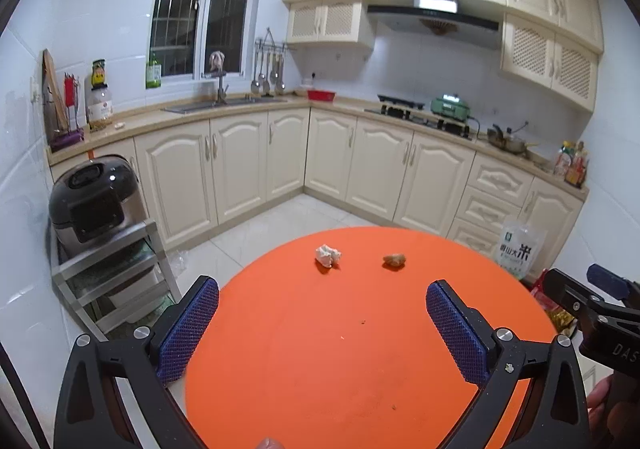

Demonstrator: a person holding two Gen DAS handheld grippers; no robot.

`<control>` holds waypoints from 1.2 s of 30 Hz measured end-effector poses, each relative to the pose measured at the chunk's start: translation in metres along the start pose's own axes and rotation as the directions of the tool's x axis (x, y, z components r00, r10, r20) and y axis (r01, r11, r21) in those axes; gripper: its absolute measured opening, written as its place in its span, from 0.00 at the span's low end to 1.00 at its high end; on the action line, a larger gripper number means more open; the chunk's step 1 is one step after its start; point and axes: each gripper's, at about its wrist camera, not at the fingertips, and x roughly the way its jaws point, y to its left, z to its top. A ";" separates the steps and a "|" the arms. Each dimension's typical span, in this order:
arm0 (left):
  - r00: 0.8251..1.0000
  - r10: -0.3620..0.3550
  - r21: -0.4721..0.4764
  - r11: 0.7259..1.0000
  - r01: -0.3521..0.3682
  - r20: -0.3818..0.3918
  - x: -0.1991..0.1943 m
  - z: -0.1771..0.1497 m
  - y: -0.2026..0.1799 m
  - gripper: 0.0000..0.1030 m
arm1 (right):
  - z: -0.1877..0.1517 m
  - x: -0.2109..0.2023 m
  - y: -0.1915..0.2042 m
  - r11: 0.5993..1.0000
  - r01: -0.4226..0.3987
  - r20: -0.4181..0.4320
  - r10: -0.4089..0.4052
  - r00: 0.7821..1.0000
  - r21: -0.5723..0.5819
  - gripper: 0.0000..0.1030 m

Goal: Collect trash
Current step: 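Move both open tools back to the orange table, then grasp the crumpled white paper with the left tool while the right tool grasps the brown lump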

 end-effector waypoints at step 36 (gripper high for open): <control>0.935 0.034 -0.006 0.999 -0.038 -0.354 0.476 0.231 -0.053 0.60 | 0.009 0.289 0.023 0.982 -0.125 -0.337 0.071 0.939 -0.144 0.62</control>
